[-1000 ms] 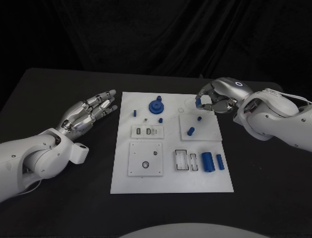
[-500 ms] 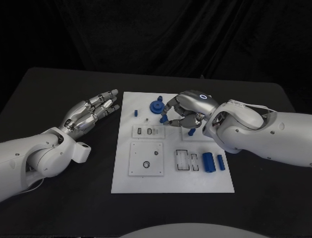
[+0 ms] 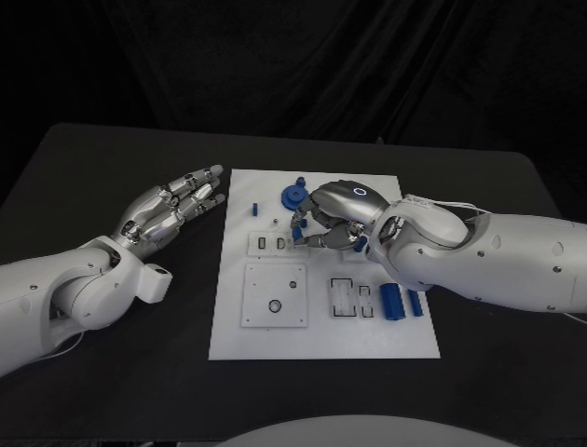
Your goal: Assemble the parts on the task board
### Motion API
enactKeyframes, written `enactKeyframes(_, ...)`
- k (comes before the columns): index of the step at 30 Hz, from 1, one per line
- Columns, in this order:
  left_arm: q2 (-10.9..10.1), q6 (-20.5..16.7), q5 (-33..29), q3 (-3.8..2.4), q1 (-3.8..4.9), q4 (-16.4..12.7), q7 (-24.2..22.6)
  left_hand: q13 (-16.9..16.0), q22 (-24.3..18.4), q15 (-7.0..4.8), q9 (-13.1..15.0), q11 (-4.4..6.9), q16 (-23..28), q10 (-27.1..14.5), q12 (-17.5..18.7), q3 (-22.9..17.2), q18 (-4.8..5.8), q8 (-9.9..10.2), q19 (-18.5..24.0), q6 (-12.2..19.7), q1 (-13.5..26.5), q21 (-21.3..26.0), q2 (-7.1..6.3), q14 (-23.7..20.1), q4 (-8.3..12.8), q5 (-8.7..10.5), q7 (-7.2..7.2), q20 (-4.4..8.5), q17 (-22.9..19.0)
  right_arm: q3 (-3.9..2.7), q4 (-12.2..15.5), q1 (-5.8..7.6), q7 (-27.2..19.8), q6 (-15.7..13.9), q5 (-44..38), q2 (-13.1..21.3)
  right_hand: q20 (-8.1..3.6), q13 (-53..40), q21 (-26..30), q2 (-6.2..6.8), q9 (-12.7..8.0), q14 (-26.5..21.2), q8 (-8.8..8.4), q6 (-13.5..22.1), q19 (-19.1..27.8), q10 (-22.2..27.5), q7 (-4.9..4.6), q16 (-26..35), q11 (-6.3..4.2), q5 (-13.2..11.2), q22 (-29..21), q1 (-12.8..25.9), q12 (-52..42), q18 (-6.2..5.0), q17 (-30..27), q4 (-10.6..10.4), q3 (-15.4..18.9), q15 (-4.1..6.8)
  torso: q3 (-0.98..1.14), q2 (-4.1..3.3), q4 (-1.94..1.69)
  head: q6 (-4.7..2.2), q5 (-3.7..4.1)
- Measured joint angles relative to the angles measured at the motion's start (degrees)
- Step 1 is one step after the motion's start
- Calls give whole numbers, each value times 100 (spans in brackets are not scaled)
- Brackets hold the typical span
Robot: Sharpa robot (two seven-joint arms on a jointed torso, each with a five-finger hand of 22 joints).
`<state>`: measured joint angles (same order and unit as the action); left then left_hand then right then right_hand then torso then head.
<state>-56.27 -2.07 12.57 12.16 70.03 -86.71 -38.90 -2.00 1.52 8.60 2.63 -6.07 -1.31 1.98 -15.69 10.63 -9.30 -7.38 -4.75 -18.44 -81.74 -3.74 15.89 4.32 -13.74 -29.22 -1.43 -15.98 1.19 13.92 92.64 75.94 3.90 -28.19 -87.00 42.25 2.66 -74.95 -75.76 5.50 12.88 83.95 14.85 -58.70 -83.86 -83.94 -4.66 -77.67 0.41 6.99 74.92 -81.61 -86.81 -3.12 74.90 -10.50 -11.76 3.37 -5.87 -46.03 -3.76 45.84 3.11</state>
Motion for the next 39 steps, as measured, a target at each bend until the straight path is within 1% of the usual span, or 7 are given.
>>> enactKeyframes(10,10,3,0,0,-2,0,0,0,0,0,0,0,0,0,0,0,0,0,0,0,0,0,0,0,0,0,0,0,0,0,-42,-11,208,120,-131,-46,0,1,61,8,151,0,0,102,0,0,-22,48,0,52,-1,38,0,0,0,10,41,0,2,-5,3,25,-7)
enactKeyframes(13,8,4,0,0,-2,-1,0,0,0,0,0,1,0,0,0,0,0,0,0,0,0,0,0,0,0,0,0,0,0,0,-45,-15,273,151,-164,-44,0,1,61,8,155,0,20,123,0,0,-3,48,0,144,-1,38,0,0,0,33,29,0,2,-3,10,30,-12)
enactKeyframes(20,11,6,0,0,-3,1,0,0,0,0,0,1,0,-1,0,0,0,0,0,21,0,0,0,0,0,0,21,0,0,0,-69,-25,390,201,-239,-57,0,1,96,8,155,0,29,132,0,0,-12,73,0,144,-1,37,0,0,-11,34,28,0,2,-2,6,40,19)
enactKeyframes(30,16,14,0,0,-7,16,0,0,0,0,0,1,0,-1,22,-16,0,0,0,21,0,0,0,0,16,0,21,0,0,0,-97,-77,472,232,-321,-105,-20,2,96,9,153,0,29,134,21,0,-12,72,0,143,-2,37,2,0,-23,33,29,0,2,4,4,50,6)
enactKeyframes(34,18,16,0,0,-8,21,0,0,0,0,0,1,0,-1,22,-16,0,0,0,21,0,0,0,0,16,-21,21,0,0,-1,-123,-110,484,246,-345,-142,-20,2,123,9,167,0,29,204,21,0,-43,94,0,143,-2,37,22,1,-33,49,45,0,1,4,7,55,-2)
enactKeyframes(36,20,18,0,0,-9,23,0,0,0,0,0,1,0,-1,22,-16,0,0,0,21,0,0,0,0,16,-21,21,0,0,-6,-141,-126,484,250,-354,-165,-21,2,123,-17,189,0,30,278,21,0,-52,94,0,105,-2,75,22,0,-40,48,45,0,1,5,7,56,0)
enactKeyframes(39,23,20,0,0,-10,27,0,0,0,0,0,1,0,-1,22,-16,0,0,0,21,0,0,0,0,15,-21,21,0,0,-8,-174,-151,484,259,-363,-194,-20,2,151,29,184,0,10,399,21,0,-77,94,0,-22,-2,137,22,1,-48,18,78,0,2,5,4,60,11)
